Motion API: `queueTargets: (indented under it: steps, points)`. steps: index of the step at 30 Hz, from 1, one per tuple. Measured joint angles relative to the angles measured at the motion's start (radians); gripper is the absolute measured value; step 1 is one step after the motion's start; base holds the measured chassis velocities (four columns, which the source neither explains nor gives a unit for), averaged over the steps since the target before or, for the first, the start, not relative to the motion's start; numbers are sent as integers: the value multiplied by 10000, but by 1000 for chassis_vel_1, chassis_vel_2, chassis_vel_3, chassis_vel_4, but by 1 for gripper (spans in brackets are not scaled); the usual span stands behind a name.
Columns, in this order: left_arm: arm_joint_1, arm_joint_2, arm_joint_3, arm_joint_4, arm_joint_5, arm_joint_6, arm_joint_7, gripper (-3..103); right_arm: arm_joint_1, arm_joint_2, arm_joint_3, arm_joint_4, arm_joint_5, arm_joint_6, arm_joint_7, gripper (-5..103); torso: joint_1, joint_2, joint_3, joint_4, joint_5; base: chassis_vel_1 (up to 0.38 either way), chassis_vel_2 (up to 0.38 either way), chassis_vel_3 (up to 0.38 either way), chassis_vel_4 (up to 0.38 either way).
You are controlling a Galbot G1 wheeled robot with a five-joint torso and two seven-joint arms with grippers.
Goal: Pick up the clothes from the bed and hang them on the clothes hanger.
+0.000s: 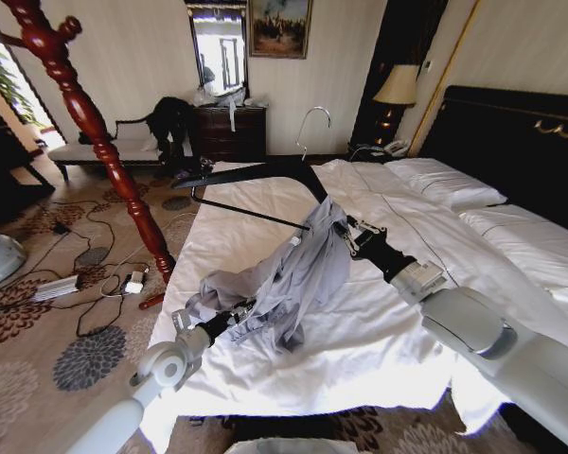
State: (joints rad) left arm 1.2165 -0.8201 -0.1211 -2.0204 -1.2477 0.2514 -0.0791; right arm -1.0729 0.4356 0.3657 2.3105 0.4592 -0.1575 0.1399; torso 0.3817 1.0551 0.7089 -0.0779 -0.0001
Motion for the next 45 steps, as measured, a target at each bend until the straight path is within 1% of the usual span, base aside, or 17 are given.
queueTargets:
  steps: [3,5,7,11,12,14,21,25,29,30,34,35,38,40,41,44,45]
  points:
    - [-104,-31,52,19,-2,0,-1,34,6,-29,13,31,33,-11,8,15,0,0,0,-1,1,0,0,0,0]
    - [-227,-39,103,53,-29,-1,-5,26,15,-48,24,74,80,-30,16,15,0,0,0,-1,1,0,0,0,0]
    - [-261,-41,118,67,-33,-2,-7,26,15,-51,25,89,97,-39,20,15,0,0,0,-1,1,0,0,0,0]
    - [-459,-94,256,158,-49,-17,-23,7,12,-62,30,137,151,-70,35,15,0,0,0,-1,1,0,0,0,0]
    - [-459,-94,256,158,-49,-17,-23,7,12,-62,30,137,151,-70,35,15,0,0,0,-1,1,0,0,0,0]
    - [-535,-182,321,214,-54,-23,-29,1,-5,-62,36,160,171,-89,48,15,0,0,0,0,1,0,0,0,0]
    - [-571,-205,304,231,-63,-61,-37,0,-21,-67,46,168,174,-106,52,15,0,0,-1,-1,0,0,0,0,0]
    - [-478,1,114,161,27,-172,-6,0,-76,-3,29,96,129,-107,52,15,0,0,-1,0,1,0,0,0,0]
    - [-166,382,-700,-157,-120,-217,-8,0,-156,67,-7,39,-10,-80,42,15,0,0,-2,-1,0,0,0,0,0]
    - [-166,382,-700,-157,-120,-217,-8,0,-156,67,-7,39,-10,-80,42,15,0,0,-2,-1,0,0,0,0,0]
    - [463,791,-2158,-710,-551,-230,-26,0,-185,91,-35,26,-111,-25,3,15,1,0,-1,0,-1,0,0,0,0]
    - [463,791,-2158,-710,-551,-230,-26,0,-185,91,-35,26,-111,-25,3,15,1,0,-1,0,-1,0,0,0,0]
    - [803,1051,-3021,-1139,-909,-229,-83,0,-230,117,-69,29,-142,-7,-26,15,0,0,-1,1,-1,0,0,0,0]
    - [906,1153,-3339,-1300,-1058,-221,-135,0,-292,136,-86,-9,-273,59,-63,15,0,1,-2,0,-3,0,0,0,0]
    - [1044,1334,-3820,-1551,-1298,-212,-215,0,-398,179,-98,-150,-647,223,-137,15,0,0,-1,0,0,0,0,0,0]
    - [1101,1640,-4685,-1987,-1948,-188,-428,0,-599,286,-101,-283,-1047,369,-195,15,0,0,-1,-1,2,0,0,0,0]
    - [1101,1640,-4685,-1987,-1948,-188,-428,0,-599,286,-101,-283,-1047,369,-195,15,0,0,-1,-1,2,0,0,0,0]
